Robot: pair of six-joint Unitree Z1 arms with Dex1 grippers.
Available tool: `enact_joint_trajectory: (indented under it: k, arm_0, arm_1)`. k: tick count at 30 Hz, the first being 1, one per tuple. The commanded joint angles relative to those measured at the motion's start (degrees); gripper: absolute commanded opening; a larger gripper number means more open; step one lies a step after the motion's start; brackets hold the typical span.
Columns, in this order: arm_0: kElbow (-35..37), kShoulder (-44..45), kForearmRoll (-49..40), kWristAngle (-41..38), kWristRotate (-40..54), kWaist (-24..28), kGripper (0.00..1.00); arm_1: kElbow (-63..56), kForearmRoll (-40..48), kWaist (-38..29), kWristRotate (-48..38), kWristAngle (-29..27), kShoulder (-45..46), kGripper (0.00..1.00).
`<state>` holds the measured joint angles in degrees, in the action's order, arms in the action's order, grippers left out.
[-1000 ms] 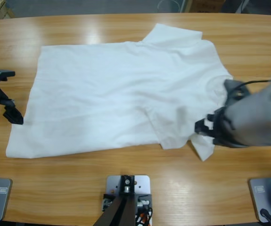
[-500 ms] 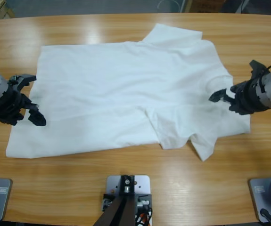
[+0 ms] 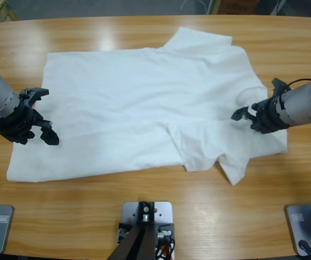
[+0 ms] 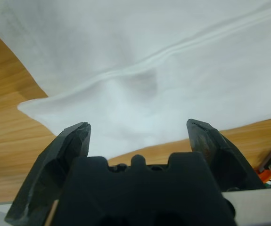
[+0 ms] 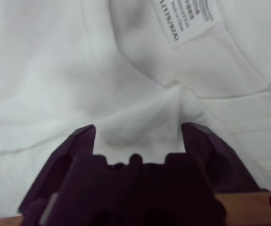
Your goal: Fold clothes
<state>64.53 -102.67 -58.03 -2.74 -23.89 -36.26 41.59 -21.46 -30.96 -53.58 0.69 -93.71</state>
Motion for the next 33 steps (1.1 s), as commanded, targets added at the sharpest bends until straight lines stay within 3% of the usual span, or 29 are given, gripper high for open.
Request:
enact_joint_trajectory:
  k: [1, 2, 6, 17, 23, 33]
  arm_0:
    - [-1.51, -3.15, 1.55, -0.81, -1.11, -1.71, 0.798]
    - [-1.51, -3.5, 1.62, -0.88, -1.23, -2.03, 0.802]
    - [-1.42, -4.05, 2.04, -1.13, -1.86, -2.85, 0.803]
    - [-1.69, -5.0, 2.87, -1.13, -1.95, -5.17, 0.816]
    - [-1.49, -6.81, 3.54, -1.13, -2.39, -8.67, 0.816]
    - [-1.42, -7.9, 3.78, -1.13, -2.3, -9.09, 0.816]
  arm_1:
    - [-2.69, 1.44, 0.99, 0.67, 1.07, -2.0, 0.734]
    - [-2.77, 1.58, 0.99, 0.69, 1.15, -2.0, 0.688]
    - [-2.74, 2.05, 0.99, 1.46, 1.15, -1.07, 0.014]
    - [-2.65, 2.53, 0.99, 1.67, -0.5, -0.67, 0.0]
    - [-1.47, 3.49, 1.57, 2.88, -5.79, 2.69, 0.0]
    - [-0.14, 10.54, 4.63, 6.31, -5.44, 0.46, 0.0]
